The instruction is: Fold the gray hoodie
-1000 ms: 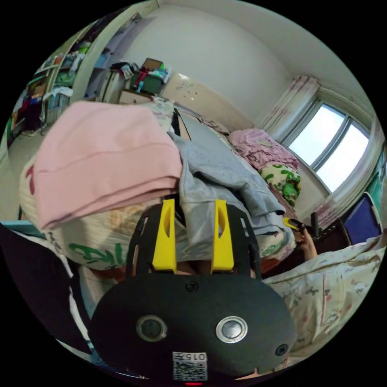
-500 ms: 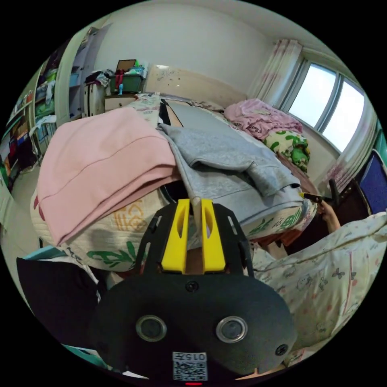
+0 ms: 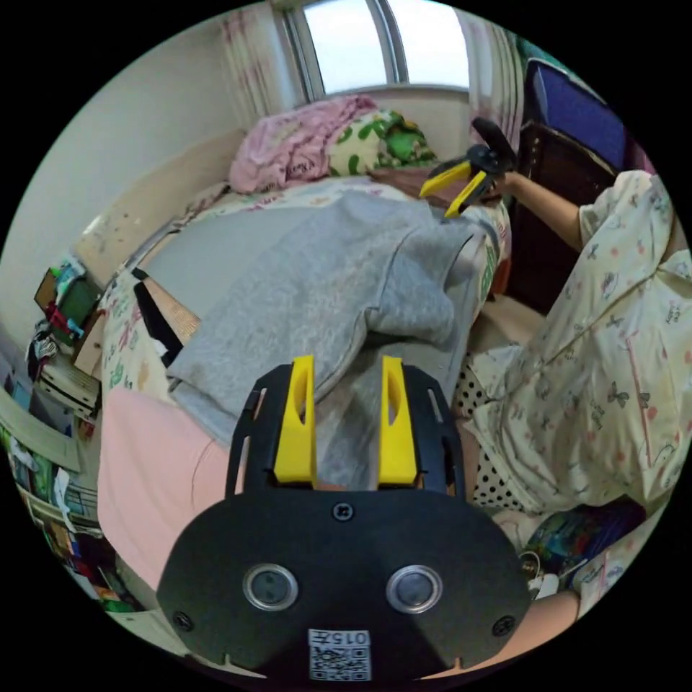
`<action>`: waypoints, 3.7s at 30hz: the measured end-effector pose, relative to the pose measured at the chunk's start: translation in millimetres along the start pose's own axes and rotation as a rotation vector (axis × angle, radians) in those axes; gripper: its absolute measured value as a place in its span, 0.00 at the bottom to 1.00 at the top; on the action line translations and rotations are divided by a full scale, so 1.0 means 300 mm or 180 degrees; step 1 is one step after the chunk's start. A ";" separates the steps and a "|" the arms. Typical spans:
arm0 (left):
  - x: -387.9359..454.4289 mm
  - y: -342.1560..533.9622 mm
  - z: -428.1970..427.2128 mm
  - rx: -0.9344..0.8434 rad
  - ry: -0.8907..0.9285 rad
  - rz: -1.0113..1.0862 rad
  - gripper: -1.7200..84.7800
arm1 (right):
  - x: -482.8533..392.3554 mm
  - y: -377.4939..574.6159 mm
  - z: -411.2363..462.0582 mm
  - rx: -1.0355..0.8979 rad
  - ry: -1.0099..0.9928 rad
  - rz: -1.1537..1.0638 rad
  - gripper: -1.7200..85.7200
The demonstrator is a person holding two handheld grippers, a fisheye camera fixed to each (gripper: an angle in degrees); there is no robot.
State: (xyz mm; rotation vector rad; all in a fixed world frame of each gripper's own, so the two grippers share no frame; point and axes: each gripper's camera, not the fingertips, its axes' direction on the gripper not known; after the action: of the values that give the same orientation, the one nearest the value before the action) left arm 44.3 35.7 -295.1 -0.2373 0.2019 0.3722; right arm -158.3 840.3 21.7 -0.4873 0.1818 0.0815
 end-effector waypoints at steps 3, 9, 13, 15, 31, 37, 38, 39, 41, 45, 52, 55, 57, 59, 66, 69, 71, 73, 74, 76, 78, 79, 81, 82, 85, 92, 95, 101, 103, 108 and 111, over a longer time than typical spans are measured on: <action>-0.092 -0.043 0.043 -0.0124 0.0173 -0.0110 0.06 | 0.030 0.018 -0.006 -0.0003 0.0048 0.0094 0.09; -0.562 -0.203 -0.179 0.0717 0.0139 -0.0727 0.04 | 0.419 -0.108 -0.324 0.0941 -0.0193 0.0869 0.03; -0.959 -0.345 -0.193 0.1545 -0.0791 -0.1945 0.05 | 0.720 -0.500 -0.429 0.1648 0.0866 0.1890 0.05; -1.056 -0.336 -0.173 0.1800 -0.0907 -0.2707 0.10 | 0.768 -0.590 -0.456 0.1570 0.0969 0.2193 0.07; 0.018 0.135 0.137 0.1490 0.0488 -0.1423 0.15 | 0.201 0.316 -0.427 0.0718 -0.0975 0.2170 0.17; 0.235 0.048 0.205 0.1424 0.0584 -0.0941 0.18 | 0.216 0.405 -0.553 0.0731 -0.1317 0.2012 0.05; 0.286 0.032 0.208 0.1446 0.0538 -0.0802 0.18 | 0.230 0.420 -0.609 0.0910 -0.1555 0.1910 0.05; 0.337 0.020 0.213 0.1465 0.0455 -0.0672 0.18 | 0.238 0.425 -0.634 0.0985 -0.1650 0.1875 0.04; 0.392 0.009 0.227 0.1502 0.0335 -0.0613 0.18 | 0.272 0.431 -0.706 0.1090 -0.1802 0.1809 0.03; 0.445 0.039 0.265 0.1516 0.0306 -0.0802 0.21 | 0.312 0.459 -0.781 0.1388 -0.2048 0.1866 0.03; 0.451 0.278 0.204 0.2168 -0.0074 -0.1693 0.22 | 0.233 0.242 -0.852 0.1950 -0.2907 0.1347 0.03; 0.389 0.464 0.163 0.2566 0.0138 -0.2053 0.18 | 0.135 0.157 -0.903 0.1920 -0.2714 0.0818 0.04; 0.348 0.609 0.162 0.2578 0.0178 -0.2252 0.12 | 0.053 0.180 -0.954 0.1964 -0.2301 0.0269 0.05; 0.327 0.708 0.163 0.2514 0.0108 -0.2355 0.10 | -0.117 0.227 -0.942 0.1735 -0.1429 -0.0337 0.12; 0.228 0.930 0.150 0.2452 0.0289 -0.2431 0.10 | -0.309 0.068 -0.497 0.0399 -0.0660 -0.0873 0.18; 0.137 0.980 0.078 0.2410 0.0248 -0.2289 0.10 | -0.117 -0.044 -0.465 0.0428 -0.1330 -0.0562 0.11; 0.039 1.057 -0.016 0.2454 0.0071 -0.2405 0.09 | 0.219 -0.051 -0.579 0.0770 -0.1200 0.0286 0.06; -0.089 1.166 -0.151 0.2473 -0.0228 -0.2639 0.09 | 0.520 0.036 -0.733 0.1061 -0.0537 0.1136 0.05; -0.173 1.247 -0.260 0.2468 -0.0574 -0.2810 0.09 | 0.720 0.144 -0.865 0.1314 0.0106 0.1896 0.05; -0.270 1.352 -0.418 0.2265 -0.1495 -0.3095 0.09 | 0.942 0.359 -1.079 0.1884 0.1068 0.3027 0.05; -0.344 1.484 -0.521 0.1930 -0.2701 -0.3594 0.11 | 1.051 0.534 -1.216 0.2040 0.1889 0.3880 0.06; -0.359 1.519 -0.527 0.1811 -0.2826 -0.3762 0.11 | 1.080 0.613 -1.254 0.1952 0.1968 0.4275 0.08; -0.340 1.630 -0.511 0.1576 -0.2815 -0.4107 0.19 | 1.031 0.659 -1.259 0.2026 0.1689 0.4133 0.11; -0.311 1.647 -0.499 0.1572 -0.2754 -0.4089 0.20 | 0.959 0.654 -1.224 0.2004 0.1526 0.3864 0.13; -0.070 1.673 -0.385 0.1621 -0.2291 -0.3644 0.21 | 0.744 0.614 -1.043 0.1596 0.0901 0.3288 0.14; 0.471 1.752 -0.014 0.1756 -0.0425 -0.3289 0.19 | 0.325 0.582 -0.617 0.0775 -0.0755 0.3043 0.18; 0.574 1.759 0.100 0.1537 -0.0133 -0.3380 0.20 | 0.220 0.581 -0.574 0.0700 -0.0859 0.3185 0.20; 0.579 1.720 0.194 0.1269 -0.0030 -0.3207 0.16 | 0.194 0.543 -0.560 0.0428 -0.0774 0.3183 0.15; 0.564 1.722 0.164 0.1416 0.0224 -0.3048 0.05 | 0.211 0.534 -0.583 0.0387 -0.0804 0.3065 0.11; 0.619 1.753 -0.018 0.1300 -0.0469 -0.3106 0.01 | 0.213 0.509 -0.670 0.0467 -0.0513 0.2907 0.08; 0.614 1.783 -0.020 0.1455 -0.0153 -0.3195 0.03 | 0.239 0.487 -0.570 0.0250 -0.0509 0.2964 0.08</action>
State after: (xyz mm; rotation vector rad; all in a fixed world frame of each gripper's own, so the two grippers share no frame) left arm 7.4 579.3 -446.8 0.1372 0.0959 -0.6625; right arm -132.0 890.6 -207.3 -0.2824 0.2417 1.0166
